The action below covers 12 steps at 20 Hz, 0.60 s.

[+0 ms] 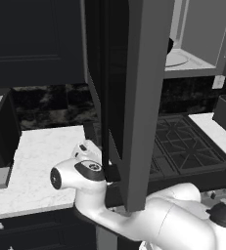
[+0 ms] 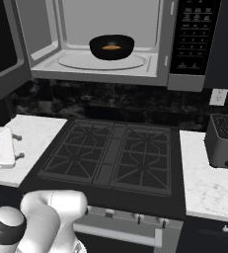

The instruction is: Open the microwave, place the bowl with waffle inside the microwave, then close the microwave door and turn it on.

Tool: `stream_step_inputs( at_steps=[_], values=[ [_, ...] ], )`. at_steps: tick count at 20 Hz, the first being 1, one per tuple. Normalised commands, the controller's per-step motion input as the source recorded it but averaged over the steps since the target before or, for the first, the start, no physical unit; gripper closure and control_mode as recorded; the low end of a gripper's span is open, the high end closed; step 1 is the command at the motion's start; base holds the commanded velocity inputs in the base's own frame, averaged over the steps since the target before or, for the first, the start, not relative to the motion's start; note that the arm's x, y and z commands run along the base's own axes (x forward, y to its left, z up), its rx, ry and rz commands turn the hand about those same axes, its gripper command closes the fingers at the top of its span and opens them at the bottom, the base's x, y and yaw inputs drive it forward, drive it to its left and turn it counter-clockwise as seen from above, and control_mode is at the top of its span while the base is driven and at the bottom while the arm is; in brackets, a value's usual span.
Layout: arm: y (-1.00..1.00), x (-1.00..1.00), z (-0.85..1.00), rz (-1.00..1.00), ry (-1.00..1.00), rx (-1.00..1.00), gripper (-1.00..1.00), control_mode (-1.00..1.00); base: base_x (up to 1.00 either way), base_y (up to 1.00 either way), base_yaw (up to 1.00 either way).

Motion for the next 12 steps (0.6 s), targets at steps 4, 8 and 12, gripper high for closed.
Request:
stream_step_inputs(
  at_steps=[4,8,12],
  values=[
    [0.42,-0.28,0.08,-0.09,-0.39,0.00,-1.00,-1.00,0.00,0.00,0.00],
    [0.04,-0.44,0.28,-0.01,-0.48,0.02,-1.00,-1.00,0.00,0.00,0.00],
    [0.00,-0.55,0.40,0.02,-0.56,0.03,-1.00,-1.00,0.00,0.00,0.00]
  ],
)
